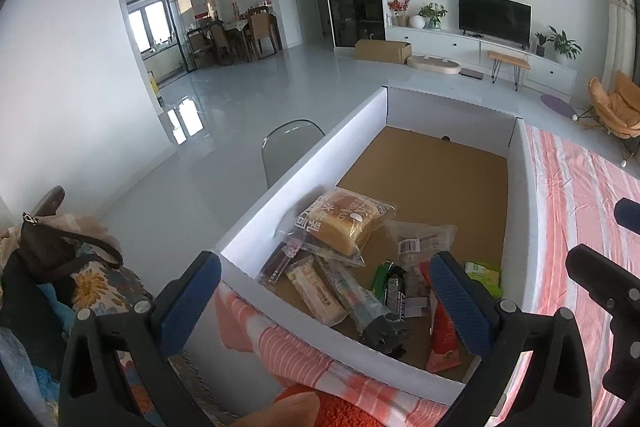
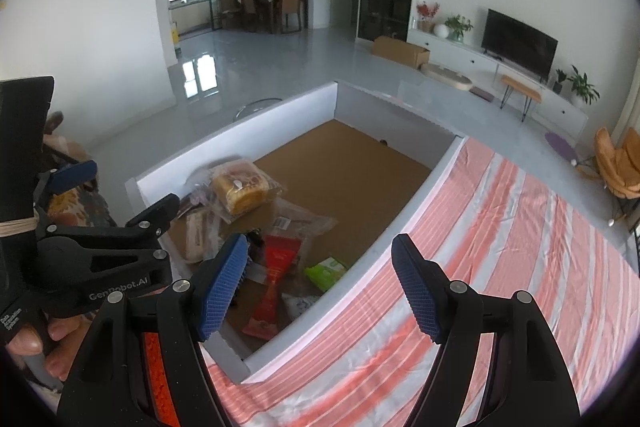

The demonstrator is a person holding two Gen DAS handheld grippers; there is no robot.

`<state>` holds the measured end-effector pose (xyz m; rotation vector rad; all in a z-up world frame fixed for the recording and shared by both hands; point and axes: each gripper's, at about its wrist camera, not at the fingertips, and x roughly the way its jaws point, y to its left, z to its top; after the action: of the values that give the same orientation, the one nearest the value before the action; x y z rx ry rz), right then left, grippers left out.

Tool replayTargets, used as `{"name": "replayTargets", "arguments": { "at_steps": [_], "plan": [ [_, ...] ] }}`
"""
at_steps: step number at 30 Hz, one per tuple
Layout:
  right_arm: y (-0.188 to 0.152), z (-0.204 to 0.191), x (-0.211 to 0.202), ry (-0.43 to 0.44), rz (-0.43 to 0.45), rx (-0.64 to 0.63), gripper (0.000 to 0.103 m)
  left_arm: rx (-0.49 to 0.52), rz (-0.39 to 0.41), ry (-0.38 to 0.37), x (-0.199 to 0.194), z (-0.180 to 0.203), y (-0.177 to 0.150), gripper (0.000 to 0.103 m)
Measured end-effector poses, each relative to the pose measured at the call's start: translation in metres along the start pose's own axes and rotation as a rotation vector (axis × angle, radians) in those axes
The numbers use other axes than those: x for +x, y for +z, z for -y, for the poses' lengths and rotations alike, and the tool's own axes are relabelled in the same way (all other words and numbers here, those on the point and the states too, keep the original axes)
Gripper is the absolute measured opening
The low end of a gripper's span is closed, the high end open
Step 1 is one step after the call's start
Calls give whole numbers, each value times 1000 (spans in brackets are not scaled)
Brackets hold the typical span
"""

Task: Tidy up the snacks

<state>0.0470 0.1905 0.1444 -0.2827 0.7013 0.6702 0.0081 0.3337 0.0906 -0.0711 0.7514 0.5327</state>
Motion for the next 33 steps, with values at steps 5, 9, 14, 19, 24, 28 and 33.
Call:
{"name": "replayTargets", "arguments": {
  "at_steps": [5,9,14,19,24,28,33],
  "plan": [
    [2,-1,4,-4,-6,-4,78,-2,-5,18,6,-3,1,103],
    [2,-1,9,1,-23,1,78,-9,-13,27,10,-5,1,103],
    [2,-2,12,4,-33,-5,78,-15,-22,27,14,-8,1,103],
    [2,-2,12,4,-33,-4,78,-16,-21,25,14,-9,1,103],
    [2,-2,12,2,-36,-6,78,-16,-22,26,15,-9,2,103],
    [1,-2,12,1,-37,-9,78,-18,-21,25,15,-9,2,103],
    [-1,-4,13,4,-42,-12,78,-27,-20,27,17,-11,3,103]
  ]
}}
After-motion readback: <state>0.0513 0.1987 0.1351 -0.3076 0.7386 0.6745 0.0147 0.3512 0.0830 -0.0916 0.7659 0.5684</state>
